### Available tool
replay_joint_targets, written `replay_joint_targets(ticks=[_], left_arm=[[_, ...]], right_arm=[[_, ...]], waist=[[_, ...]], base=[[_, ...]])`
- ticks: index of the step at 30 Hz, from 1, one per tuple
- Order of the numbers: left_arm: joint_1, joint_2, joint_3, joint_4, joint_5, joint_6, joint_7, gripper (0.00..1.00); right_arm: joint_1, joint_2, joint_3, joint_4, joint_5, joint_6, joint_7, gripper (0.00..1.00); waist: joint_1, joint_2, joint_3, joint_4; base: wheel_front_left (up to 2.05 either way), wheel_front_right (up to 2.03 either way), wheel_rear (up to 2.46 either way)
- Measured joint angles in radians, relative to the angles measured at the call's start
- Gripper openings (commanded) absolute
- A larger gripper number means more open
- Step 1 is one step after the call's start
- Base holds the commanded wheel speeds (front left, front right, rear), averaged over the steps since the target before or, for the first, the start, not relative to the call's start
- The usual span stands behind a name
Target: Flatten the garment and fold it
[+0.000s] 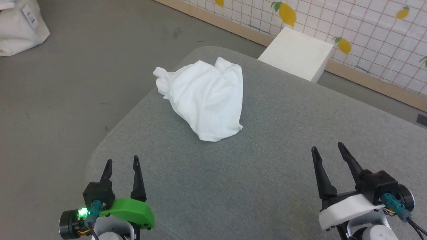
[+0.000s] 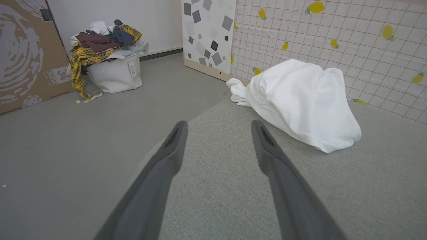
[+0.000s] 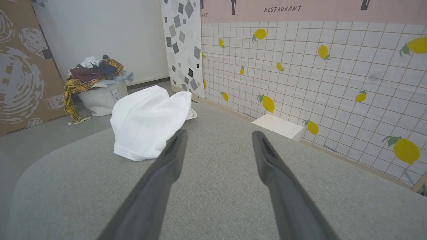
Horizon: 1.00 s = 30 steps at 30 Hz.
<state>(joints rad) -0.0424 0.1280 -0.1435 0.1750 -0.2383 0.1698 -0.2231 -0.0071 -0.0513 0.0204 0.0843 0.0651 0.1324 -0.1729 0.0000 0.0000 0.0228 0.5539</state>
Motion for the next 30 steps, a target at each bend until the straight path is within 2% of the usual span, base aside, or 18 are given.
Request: replay_joint_targets(ticks=[8, 11, 15, 19, 23, 27, 30], left_arm=[[-0.017, 0.011, -0.005, 0.012, -0.039, 0.008, -0.018, 1.0], [-0.075, 0.017, -0.005, 0.025, -0.07, -0.018, -0.019, 1.0], [-0.228, 0.041, 0.002, 0.072, -0.126, -0.072, 0.017, 1.0], [-0.411, 0.088, 0.015, 0.142, -0.184, -0.147, 0.116, 1.0], [-0.588, 0.162, 0.042, 0.201, -0.24, -0.218, 0.222, 1.0], [-0.697, 0.247, 0.066, 0.277, -0.302, -0.253, 0.39, 1.0], [-0.741, 0.285, 0.082, 0.318, -0.364, -0.262, 0.528, 1.0]], right_arm=[[-0.016, 0.001, 0.011, 0.001, 0.004, 0.0, -0.005, 1.0], [-0.034, 0.001, 0.022, -0.01, -0.005, 0.0, -0.002, 1.0], [-0.077, 0.001, 0.05, -0.041, -0.036, 0.0, 0.024, 1.0], [-0.128, 0.002, 0.073, -0.073, -0.06, 0.0, 0.042, 1.0], [-0.184, 0.002, 0.097, -0.082, -0.079, 0.0, 0.05, 1.0], [-0.236, 0.003, 0.111, -0.082, -0.082, 0.0, 0.04, 1.0], [-0.258, 0.002, 0.106, -0.078, -0.076, 0.0, 0.021, 1.0]], waist=[[0.0, 0.0, 0.016, 0.026], [0.0, 0.0, 0.037, 0.025], [0.0, 0.0, 0.083, 0.016], [0.0, 0.0, 0.14, -0.01], [0.0, 0.0, 0.209, -0.053], [0.0001, 0.0, 0.277, -0.124], [0.0001, 0.0, 0.327, -0.183]], base=[[0.0, 0.0, 0.0], [0.0, 0.0, 0.0], [0.0, 0.0, 0.0], [0.0, 0.0, 0.0], [0.0, 0.0, 0.0], [0.0, 0.0, 0.0], [0.0, 0.0, 0.0]])
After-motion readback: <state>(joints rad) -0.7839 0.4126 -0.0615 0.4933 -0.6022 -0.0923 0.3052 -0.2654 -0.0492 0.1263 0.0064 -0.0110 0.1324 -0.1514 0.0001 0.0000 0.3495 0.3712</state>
